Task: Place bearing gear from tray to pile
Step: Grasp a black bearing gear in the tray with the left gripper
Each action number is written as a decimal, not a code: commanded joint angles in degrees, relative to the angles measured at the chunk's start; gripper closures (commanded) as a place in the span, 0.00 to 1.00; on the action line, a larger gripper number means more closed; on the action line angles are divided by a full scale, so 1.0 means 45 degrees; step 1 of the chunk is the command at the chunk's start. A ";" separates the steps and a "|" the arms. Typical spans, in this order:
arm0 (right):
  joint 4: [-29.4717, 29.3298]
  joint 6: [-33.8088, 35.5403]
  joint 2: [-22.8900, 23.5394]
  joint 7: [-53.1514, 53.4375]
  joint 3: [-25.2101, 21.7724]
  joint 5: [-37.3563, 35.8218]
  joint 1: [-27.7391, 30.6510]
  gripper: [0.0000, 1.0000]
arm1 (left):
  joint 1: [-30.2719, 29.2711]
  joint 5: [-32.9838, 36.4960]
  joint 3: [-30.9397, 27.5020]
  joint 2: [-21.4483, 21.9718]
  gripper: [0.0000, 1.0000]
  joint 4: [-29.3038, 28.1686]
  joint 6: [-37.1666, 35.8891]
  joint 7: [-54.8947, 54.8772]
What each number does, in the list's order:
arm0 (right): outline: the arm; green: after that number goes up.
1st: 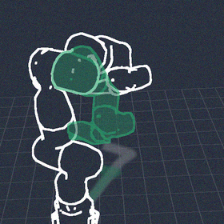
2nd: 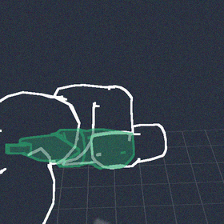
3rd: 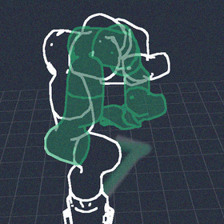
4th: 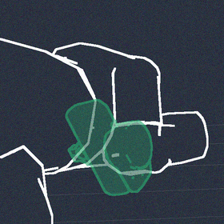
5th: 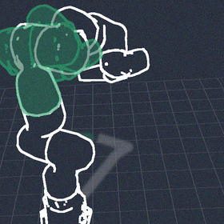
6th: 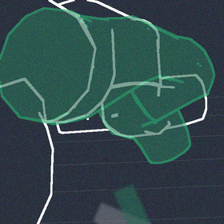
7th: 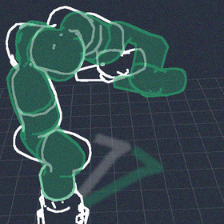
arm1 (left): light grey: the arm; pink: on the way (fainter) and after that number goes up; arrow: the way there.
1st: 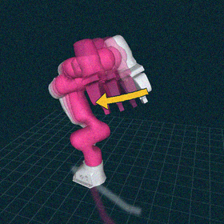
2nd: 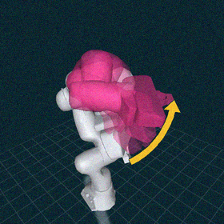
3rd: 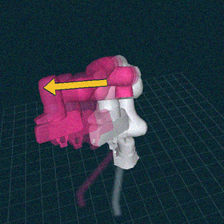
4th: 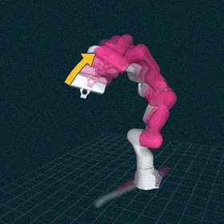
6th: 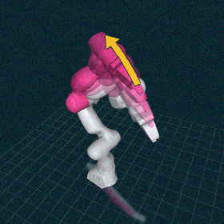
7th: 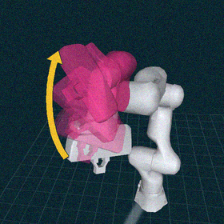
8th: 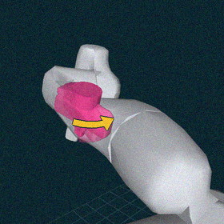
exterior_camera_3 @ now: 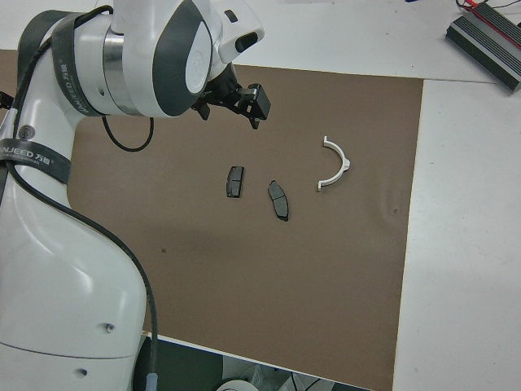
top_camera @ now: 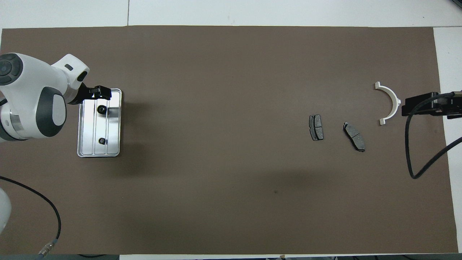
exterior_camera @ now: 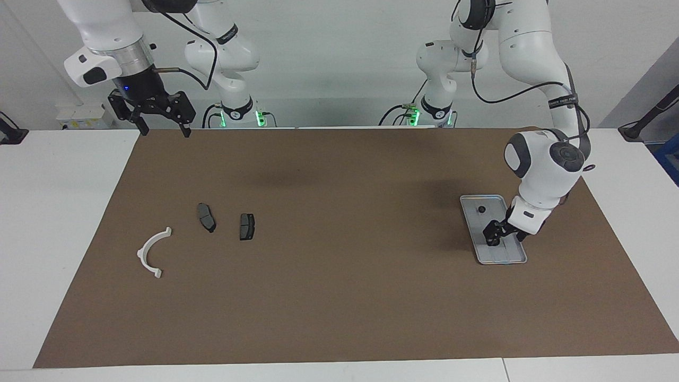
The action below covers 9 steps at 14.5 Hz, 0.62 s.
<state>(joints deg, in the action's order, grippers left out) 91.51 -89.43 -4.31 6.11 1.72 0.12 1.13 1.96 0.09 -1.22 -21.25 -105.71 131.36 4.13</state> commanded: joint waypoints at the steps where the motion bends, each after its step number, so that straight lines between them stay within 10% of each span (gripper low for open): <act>1: 0.0387 0.0146 -0.0331 -0.0382 0.0047 0.0286 0.0197 0.00 | -0.0025 0.0137 -0.0061 0.0250 0.07 -0.0628 0.0339 0.0177; 9: 0.0700 0.0050 -0.0508 -0.1414 0.0125 0.0286 0.0041 0.00 | 0.0053 0.0078 -0.0061 0.0309 0.31 -0.1274 0.0417 0.0566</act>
<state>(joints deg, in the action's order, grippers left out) 92.48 -88.69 -4.78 3.23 2.09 0.12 0.90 1.91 0.09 -1.40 -21.36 -108.95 131.51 4.97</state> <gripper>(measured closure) 0.000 0.295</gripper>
